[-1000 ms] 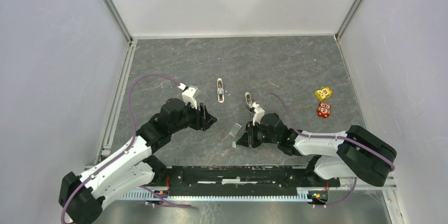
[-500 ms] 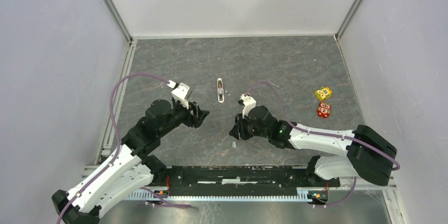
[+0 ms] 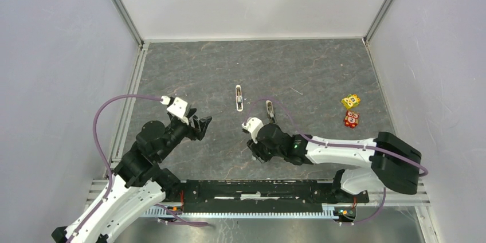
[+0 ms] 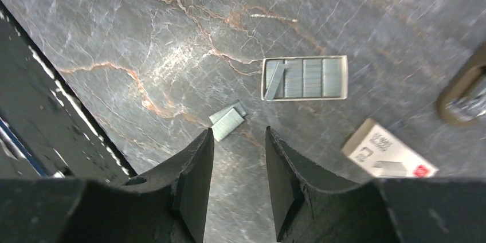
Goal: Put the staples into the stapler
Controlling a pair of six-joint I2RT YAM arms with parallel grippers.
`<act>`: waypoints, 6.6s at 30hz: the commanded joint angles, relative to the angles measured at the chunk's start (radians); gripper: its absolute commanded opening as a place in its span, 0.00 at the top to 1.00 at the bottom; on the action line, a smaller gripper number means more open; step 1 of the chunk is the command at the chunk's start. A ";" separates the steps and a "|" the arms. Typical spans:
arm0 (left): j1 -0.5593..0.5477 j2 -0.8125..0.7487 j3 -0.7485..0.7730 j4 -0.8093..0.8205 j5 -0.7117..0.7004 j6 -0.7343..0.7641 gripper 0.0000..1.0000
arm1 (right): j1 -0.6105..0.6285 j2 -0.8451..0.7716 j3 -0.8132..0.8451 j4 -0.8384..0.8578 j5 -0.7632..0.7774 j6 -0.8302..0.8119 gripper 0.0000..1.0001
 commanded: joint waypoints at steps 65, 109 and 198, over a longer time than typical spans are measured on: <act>0.002 -0.212 -0.036 0.025 -0.204 0.138 0.28 | -0.117 0.182 0.075 -0.039 -0.446 -0.785 0.53; 0.002 -0.201 -0.037 0.031 -0.183 0.140 0.28 | -0.620 -0.046 0.088 -0.233 -0.366 -0.967 0.65; 0.002 -0.220 -0.045 0.041 -0.147 0.135 0.27 | -0.512 0.055 0.056 -0.187 0.324 0.436 0.64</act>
